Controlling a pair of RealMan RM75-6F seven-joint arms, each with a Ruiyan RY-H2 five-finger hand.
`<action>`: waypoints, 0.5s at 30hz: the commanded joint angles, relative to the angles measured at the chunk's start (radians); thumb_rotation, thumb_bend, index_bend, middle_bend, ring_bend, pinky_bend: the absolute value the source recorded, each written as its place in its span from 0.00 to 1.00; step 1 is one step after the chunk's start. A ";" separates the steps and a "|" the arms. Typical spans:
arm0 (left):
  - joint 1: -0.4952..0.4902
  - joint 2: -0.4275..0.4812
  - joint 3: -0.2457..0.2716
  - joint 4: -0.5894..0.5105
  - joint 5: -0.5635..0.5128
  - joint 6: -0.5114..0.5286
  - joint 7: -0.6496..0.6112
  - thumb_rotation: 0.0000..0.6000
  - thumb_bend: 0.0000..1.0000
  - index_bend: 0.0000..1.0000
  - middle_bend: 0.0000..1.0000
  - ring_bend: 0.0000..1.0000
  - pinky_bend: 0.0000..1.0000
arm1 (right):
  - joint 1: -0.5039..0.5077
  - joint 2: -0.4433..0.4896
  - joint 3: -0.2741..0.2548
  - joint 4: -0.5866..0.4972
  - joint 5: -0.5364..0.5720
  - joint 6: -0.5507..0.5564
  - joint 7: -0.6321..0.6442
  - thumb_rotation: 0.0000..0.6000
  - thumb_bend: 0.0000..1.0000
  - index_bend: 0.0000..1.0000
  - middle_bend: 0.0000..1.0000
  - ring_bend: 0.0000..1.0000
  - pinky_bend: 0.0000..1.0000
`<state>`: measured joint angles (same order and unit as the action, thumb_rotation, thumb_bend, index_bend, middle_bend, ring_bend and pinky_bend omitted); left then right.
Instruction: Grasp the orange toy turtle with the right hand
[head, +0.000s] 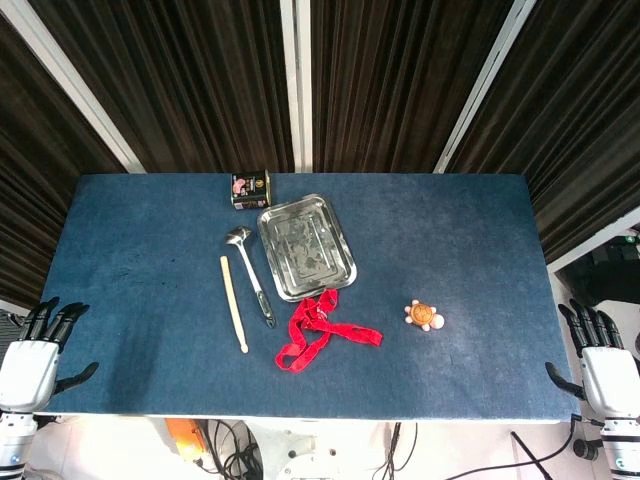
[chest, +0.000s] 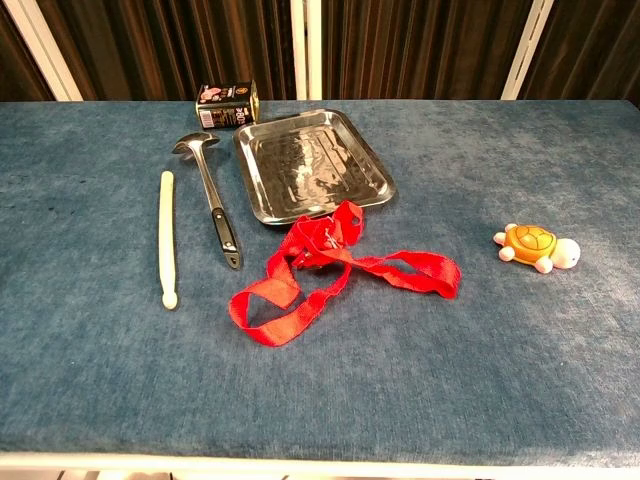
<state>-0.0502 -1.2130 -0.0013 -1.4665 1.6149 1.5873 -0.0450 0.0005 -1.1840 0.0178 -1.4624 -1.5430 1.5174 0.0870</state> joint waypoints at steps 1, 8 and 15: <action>0.000 0.005 0.000 -0.008 -0.002 -0.003 0.006 1.00 0.13 0.15 0.15 0.00 0.09 | 0.001 0.000 -0.001 0.002 -0.004 0.002 0.005 1.00 0.20 0.00 0.00 0.00 0.00; 0.001 0.012 0.007 -0.023 -0.005 -0.012 0.020 1.00 0.13 0.15 0.14 0.00 0.09 | 0.007 -0.006 -0.001 0.012 -0.025 0.012 0.008 1.00 0.21 0.00 0.01 0.00 0.00; 0.007 0.021 0.004 -0.032 -0.012 -0.007 0.022 1.00 0.13 0.15 0.14 0.00 0.09 | 0.036 -0.018 0.017 0.005 -0.058 0.022 -0.033 1.00 0.21 0.00 0.10 0.00 0.00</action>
<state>-0.0436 -1.1924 0.0032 -1.4977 1.6029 1.5806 -0.0227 0.0243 -1.1994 0.0291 -1.4517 -1.5940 1.5463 0.0716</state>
